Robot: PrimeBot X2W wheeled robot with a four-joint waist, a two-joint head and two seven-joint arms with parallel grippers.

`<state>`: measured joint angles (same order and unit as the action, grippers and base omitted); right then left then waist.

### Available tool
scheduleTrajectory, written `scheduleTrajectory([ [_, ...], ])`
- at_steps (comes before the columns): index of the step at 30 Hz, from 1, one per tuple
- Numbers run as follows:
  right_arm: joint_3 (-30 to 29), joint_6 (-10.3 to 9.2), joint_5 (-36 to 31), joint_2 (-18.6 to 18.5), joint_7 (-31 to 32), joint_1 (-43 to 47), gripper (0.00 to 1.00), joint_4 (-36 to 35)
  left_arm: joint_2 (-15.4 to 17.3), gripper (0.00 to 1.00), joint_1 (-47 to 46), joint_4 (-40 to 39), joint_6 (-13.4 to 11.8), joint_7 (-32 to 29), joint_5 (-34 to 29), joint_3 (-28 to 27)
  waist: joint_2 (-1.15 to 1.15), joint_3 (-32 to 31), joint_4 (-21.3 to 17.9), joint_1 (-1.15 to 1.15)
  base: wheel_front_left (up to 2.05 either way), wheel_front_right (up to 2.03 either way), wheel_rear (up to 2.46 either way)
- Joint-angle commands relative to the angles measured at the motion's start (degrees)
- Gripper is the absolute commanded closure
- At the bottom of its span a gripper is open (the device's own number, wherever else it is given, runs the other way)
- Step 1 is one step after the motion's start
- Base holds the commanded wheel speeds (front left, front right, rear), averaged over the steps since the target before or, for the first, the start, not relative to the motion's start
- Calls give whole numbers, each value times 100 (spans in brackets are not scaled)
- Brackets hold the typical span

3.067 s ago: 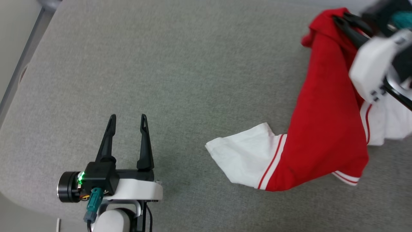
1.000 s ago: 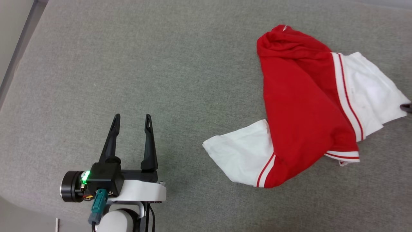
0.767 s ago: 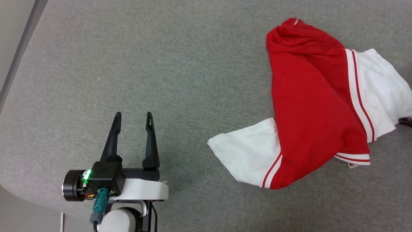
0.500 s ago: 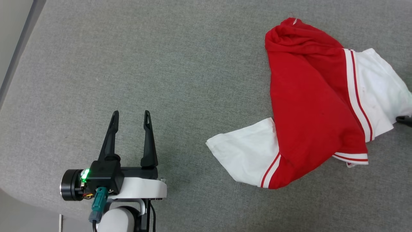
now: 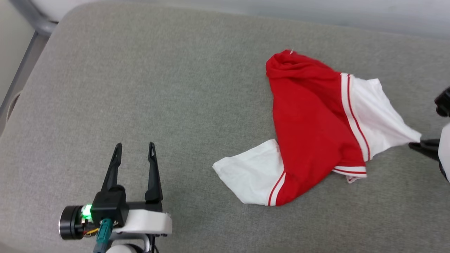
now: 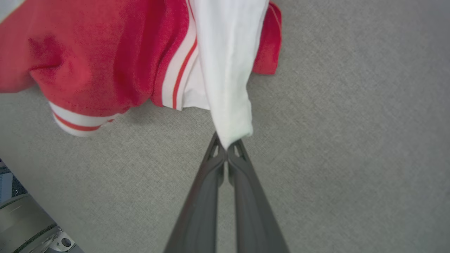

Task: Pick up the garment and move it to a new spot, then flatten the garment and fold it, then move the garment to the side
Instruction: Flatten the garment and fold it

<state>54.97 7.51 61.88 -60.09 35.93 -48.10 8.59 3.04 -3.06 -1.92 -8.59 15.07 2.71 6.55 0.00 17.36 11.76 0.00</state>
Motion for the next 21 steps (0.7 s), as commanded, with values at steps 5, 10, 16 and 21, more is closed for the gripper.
scheduleTrajectory([
  [5, -420, -5, 336, -396, -501, 924, 100, -661, 77, 0, 369, 34, 35, 14, -55, -162, 0, -681, -479, 0, 0, 0, 0],
  [10, -916, -5, 750, -703, -1013, 1982, 100, -866, 110, 0, 610, 36, 81, 14, -54, -260, 0, -931, -716, 0, 0, 0, 0],
  [16, -1412, -5, 1429, -860, -1662, 3338, 100, -360, 108, 0, 737, 28, 100, 14, -90, -320, 0, -1007, -879, 0, 0, 0, 0],
  [21, -1608, -4, 1948, -689, -2001, 4186, 100, 413, 97, 0, 690, 52, 156, 14, -110, -311, 0, -942, -905, 0, 0, 0, 0],
])
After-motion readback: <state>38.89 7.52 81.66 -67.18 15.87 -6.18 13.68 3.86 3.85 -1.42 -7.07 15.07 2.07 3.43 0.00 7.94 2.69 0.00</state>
